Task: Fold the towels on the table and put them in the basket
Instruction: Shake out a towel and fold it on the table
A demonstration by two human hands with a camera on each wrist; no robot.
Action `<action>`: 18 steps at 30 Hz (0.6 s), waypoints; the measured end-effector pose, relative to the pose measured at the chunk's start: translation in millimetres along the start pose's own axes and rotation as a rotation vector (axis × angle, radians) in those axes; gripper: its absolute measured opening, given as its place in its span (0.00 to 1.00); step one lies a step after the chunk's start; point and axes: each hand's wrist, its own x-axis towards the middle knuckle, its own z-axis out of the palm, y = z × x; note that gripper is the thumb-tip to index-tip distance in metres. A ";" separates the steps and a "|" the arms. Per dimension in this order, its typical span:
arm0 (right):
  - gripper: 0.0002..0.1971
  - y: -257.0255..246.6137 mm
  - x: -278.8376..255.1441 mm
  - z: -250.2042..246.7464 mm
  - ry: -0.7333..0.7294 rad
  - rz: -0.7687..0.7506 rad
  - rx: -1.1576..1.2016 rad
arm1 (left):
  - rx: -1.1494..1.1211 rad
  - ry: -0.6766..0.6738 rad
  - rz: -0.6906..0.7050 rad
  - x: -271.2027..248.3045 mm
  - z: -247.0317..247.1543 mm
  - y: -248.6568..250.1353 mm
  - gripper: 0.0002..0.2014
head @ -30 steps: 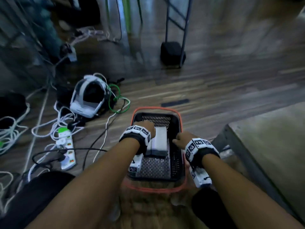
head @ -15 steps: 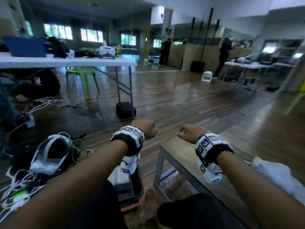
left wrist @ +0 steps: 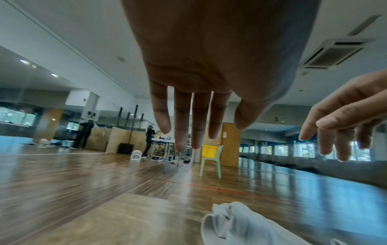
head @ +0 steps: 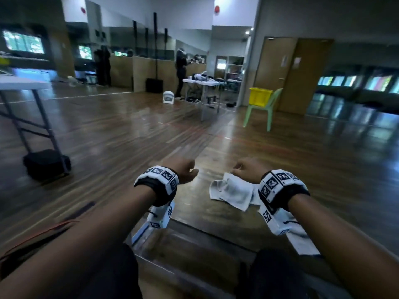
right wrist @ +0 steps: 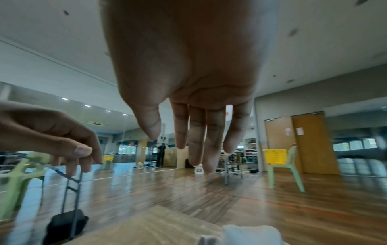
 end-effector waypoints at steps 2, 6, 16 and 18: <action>0.16 21.2 -13.9 -2.7 0.004 0.075 0.005 | -0.028 -0.016 0.071 8.9 9.8 18.2 0.17; 0.16 60.1 -28.3 7.6 0.008 0.170 0.018 | -0.023 -0.080 0.153 23.5 29.5 48.5 0.17; 0.13 118.7 -2.4 86.9 -0.130 0.227 0.018 | -0.065 -0.254 0.239 59.2 113.2 76.1 0.17; 0.14 128.4 11.0 110.1 -0.161 0.229 0.018 | -0.083 -0.295 0.263 70.5 138.2 78.6 0.16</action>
